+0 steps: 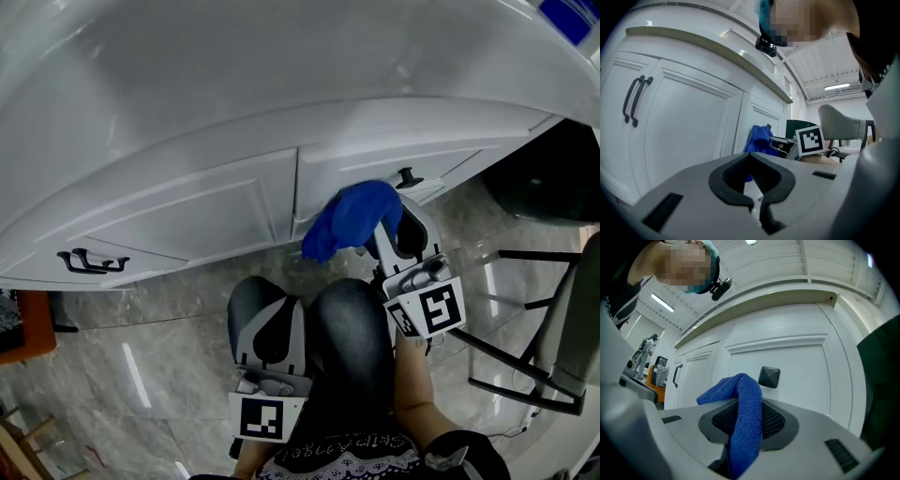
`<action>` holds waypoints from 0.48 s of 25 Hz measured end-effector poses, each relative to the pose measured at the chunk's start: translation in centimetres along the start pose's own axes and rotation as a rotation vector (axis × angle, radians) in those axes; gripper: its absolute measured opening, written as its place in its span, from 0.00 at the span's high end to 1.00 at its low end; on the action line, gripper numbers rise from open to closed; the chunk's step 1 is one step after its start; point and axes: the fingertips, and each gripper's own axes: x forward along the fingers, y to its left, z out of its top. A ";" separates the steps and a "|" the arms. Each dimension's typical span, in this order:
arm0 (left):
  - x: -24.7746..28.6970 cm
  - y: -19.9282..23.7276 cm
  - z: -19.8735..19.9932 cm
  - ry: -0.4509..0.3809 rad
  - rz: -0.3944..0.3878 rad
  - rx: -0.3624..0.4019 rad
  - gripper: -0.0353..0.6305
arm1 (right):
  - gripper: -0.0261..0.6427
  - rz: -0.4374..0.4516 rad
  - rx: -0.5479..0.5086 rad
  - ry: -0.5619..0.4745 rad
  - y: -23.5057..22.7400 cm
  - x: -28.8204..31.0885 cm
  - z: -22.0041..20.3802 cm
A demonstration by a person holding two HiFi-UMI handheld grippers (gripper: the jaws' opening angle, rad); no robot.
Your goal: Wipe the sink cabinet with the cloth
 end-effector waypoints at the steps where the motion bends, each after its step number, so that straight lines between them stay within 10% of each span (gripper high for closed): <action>1: 0.1 -0.1 -0.1 0.005 -0.004 -0.002 0.94 | 0.80 -0.007 0.001 0.000 -0.3 -0.1 0.0; 12: 0.5 -1.1 -0.1 0.010 -0.028 -0.017 0.94 | 0.80 -0.061 -0.047 0.004 -2.9 -1.2 -0.1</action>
